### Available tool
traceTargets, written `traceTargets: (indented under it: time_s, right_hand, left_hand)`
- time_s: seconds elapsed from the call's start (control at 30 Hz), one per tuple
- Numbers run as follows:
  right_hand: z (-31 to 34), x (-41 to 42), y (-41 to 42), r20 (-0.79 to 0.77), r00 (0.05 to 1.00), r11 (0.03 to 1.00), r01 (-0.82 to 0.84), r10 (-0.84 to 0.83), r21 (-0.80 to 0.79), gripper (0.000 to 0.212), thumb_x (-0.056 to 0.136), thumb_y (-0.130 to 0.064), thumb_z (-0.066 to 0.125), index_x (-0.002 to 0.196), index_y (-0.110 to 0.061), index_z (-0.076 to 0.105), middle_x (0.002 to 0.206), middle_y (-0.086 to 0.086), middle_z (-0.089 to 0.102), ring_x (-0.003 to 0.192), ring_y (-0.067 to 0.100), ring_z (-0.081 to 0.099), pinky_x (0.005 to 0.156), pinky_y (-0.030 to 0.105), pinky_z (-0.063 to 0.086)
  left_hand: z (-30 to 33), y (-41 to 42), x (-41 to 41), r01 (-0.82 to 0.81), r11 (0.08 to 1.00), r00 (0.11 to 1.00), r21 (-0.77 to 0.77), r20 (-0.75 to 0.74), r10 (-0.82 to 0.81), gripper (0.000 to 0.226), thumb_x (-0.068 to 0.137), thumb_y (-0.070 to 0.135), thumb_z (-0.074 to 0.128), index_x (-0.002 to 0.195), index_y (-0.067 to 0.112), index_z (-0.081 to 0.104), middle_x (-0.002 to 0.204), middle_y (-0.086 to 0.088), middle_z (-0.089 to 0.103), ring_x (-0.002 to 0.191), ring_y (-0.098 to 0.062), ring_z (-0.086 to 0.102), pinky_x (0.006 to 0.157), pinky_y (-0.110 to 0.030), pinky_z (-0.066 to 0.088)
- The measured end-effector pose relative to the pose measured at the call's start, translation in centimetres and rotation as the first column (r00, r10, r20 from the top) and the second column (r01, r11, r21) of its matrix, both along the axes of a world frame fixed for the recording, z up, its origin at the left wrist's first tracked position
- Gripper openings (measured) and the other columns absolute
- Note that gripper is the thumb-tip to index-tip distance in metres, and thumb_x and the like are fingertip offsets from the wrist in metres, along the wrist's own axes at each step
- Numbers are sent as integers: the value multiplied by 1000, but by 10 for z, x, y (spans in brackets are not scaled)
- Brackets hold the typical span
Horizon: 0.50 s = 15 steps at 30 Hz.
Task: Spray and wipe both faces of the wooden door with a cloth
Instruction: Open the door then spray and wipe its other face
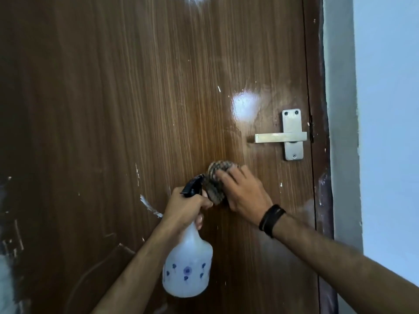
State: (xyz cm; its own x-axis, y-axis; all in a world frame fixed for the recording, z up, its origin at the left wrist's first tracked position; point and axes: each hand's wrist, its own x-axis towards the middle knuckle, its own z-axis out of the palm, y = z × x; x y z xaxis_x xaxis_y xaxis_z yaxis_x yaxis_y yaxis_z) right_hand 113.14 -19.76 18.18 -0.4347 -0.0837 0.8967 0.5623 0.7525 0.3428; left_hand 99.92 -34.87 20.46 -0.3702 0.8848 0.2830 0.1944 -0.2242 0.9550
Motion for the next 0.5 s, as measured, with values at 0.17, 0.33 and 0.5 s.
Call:
traceTargets:
  time_s: [0.17, 0.33, 0.5]
  right_hand:
    - [-43, 1, -7, 184, 982, 998, -42, 48, -36, 55, 78, -20, 69, 128, -12, 49, 119, 8, 51, 96, 22, 47, 69, 31, 55]
    - [47, -16, -15, -146, 988, 998, -55, 50, -27, 35, 86, -13, 64, 119, -10, 54, 109, 9, 51, 89, 21, 43, 62, 31, 49]
    - [51, -14, -17, -199, 979, 999, -43, 37, -26, 32, 88, -15, 65, 119, -11, 57, 108, 8, 54, 89, 20, 43, 62, 30, 45]
  left_hand:
    - [-11, -9, 3, -52, 998, 998, -31, -27, 51, 22, 88, -5, 63, 109, -2, 62, 62, -7, 54, 43, -15, 45, 43, -28, 39]
    - [-1, -9, 11, -64, 998, 996, -10, -67, 64, 14, 87, -4, 64, 99, 2, 60, 56, -5, 50, 42, -15, 45, 43, -29, 40]
    - [6, -4, 15, -41, 998, 997, 44, -70, 44, 13, 86, -6, 63, 95, 3, 60, 52, -2, 48, 41, -16, 42, 44, -27, 38]
